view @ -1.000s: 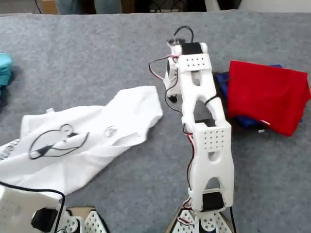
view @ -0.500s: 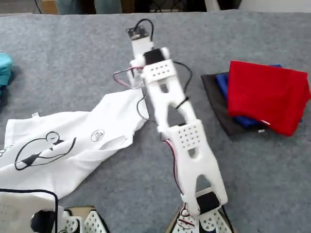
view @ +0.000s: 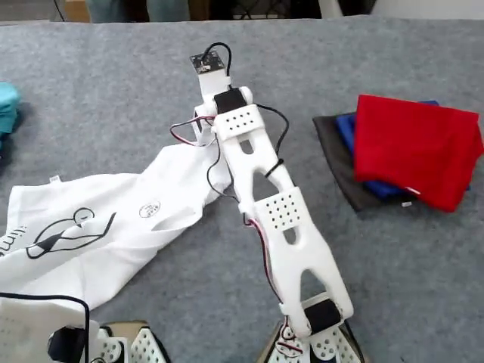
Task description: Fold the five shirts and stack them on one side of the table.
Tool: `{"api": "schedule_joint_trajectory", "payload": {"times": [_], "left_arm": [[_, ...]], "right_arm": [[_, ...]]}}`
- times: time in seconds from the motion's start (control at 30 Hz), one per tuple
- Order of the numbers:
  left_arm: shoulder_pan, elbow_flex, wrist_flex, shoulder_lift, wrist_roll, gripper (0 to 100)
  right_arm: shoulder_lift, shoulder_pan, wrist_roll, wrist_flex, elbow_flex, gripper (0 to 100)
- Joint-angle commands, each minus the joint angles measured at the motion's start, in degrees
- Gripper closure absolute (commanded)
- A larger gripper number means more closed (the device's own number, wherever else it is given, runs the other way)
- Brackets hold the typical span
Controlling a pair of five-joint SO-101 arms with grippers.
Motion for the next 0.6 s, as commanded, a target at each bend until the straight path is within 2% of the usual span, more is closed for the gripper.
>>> {"api": "schedule_joint_trajectory", "payload": {"times": [0.0,0.3,0.57], "left_arm": [[0.75,-0.31,0.09,-0.7,1.85,97],[1.27,-0.13,0.09,-0.7,2.29,97],[1.27,-0.13,0.09,-0.7,2.29,97]], "right_arm": [[-5.58,-0.35,-0.18,1.93,-1.8,72.3],[-11.21,-1.05,-0.09,10.02,-1.8,72.3],[-7.96,-2.99,-0.09,9.41,-1.71,72.3]]}}
